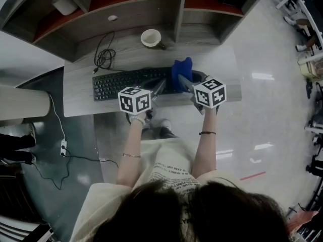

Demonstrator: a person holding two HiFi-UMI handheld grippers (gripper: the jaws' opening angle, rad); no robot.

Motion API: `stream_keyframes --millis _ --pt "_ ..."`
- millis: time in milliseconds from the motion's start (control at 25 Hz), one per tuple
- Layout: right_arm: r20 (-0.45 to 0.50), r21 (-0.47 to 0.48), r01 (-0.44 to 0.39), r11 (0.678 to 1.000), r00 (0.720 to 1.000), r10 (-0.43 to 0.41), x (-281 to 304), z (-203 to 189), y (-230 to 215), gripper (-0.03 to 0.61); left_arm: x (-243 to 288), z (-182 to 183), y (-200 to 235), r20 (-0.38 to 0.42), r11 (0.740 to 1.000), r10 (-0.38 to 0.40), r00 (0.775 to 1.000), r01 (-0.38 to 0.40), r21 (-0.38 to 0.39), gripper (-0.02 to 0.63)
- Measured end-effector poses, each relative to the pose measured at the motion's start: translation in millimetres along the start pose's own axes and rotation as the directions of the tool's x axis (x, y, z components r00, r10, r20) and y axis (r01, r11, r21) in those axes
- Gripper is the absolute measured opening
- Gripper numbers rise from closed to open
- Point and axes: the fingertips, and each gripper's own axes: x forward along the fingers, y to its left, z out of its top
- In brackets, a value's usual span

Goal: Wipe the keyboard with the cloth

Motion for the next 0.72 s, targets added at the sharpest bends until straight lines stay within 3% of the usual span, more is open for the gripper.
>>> stream_keyframes --millis 720 --pt "-0.024 0.021 0.007 1.0 1.0 -0.006 19 -6 12 0.058 -20 -4 22 0.001 1.0 0.004 1.0 -0.004 -0.025 0.002"
